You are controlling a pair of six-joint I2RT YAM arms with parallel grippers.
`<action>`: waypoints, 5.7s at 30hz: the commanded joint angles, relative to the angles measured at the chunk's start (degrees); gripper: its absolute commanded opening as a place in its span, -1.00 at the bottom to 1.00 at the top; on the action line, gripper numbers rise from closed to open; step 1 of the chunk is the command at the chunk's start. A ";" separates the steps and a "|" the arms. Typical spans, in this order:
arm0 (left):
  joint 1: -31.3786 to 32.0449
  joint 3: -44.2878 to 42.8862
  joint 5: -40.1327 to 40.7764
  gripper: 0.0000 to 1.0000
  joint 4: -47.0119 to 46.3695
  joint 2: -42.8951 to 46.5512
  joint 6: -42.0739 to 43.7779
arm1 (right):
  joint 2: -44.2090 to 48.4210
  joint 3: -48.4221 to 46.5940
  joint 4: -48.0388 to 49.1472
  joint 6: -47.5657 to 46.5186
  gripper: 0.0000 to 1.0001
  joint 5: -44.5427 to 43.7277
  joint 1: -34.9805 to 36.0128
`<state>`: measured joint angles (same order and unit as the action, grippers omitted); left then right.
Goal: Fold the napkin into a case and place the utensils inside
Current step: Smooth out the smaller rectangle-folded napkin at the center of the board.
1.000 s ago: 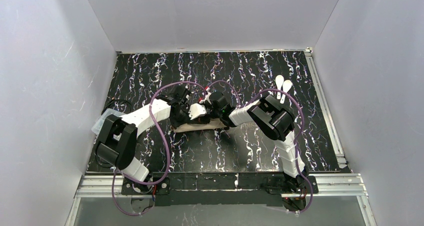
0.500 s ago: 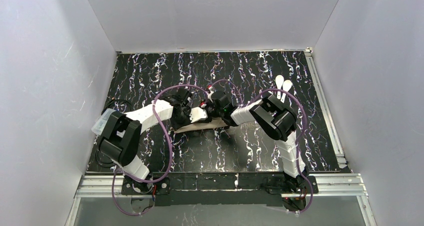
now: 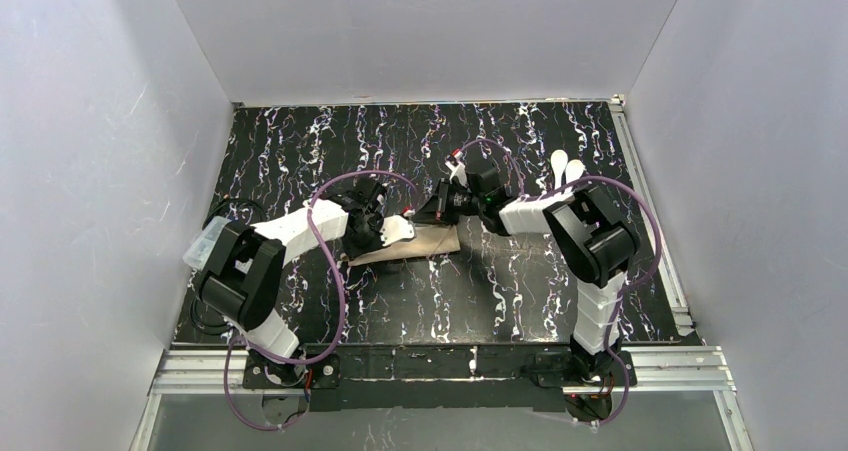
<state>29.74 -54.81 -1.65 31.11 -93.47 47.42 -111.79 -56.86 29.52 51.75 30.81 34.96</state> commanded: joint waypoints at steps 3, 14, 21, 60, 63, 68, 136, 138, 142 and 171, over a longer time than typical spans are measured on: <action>-0.22 1.72 -1.03 -1.00 2.10 -3.65 0.12 | -2.78 2.13 4.91 0.71 -0.97 13.09 -1.77; -0.21 3.58 -0.24 -1.00 1.55 -3.47 3.39 | -12.28 -0.33 4.86 -5.29 -0.97 13.43 -3.92; -0.21 4.26 -0.35 -1.00 1.11 -3.29 5.43 | -13.30 -0.10 12.75 -0.45 -0.97 17.12 -7.09; -0.21 3.81 -0.98 -1.00 3.96 -2.81 4.95 | 12.69 6.45 -17.70 -24.79 -0.21 -7.04 -5.63; -0.20 3.83 -1.23 -1.00 4.24 -2.77 5.19 | 11.59 5.77 -16.78 -23.90 -0.54 -6.49 -5.64; -0.20 2.87 -1.81 -1.00 4.92 -2.62 5.40 | 12.42 4.81 -15.62 -22.80 -0.95 -6.18 -5.61; 0.15 -0.44 -5.73 -1.00 10.63 -2.27 6.68 | -2.40 -2.19 0.57 -9.21 -0.89 -1.44 3.72; 0.06 -0.63 -5.55 -1.00 10.55 -2.30 6.30 | -3.52 -4.55 0.02 -8.09 -0.88 -0.19 5.18; 0.06 -0.61 -5.47 -1.00 10.28 -2.08 6.06 | -7.80 -7.04 -0.74 -7.40 -0.88 0.23 8.66; -1.43 -1.62 -11.26 -1.00 10.69 -2.25 5.31 | -11.92 -5.66 15.62 4.95 -0.82 4.41 6.63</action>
<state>28.99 -57.08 -9.61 41.23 -94.32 53.34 -126.30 -63.31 43.53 53.87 33.95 42.98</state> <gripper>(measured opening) 0.008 0.080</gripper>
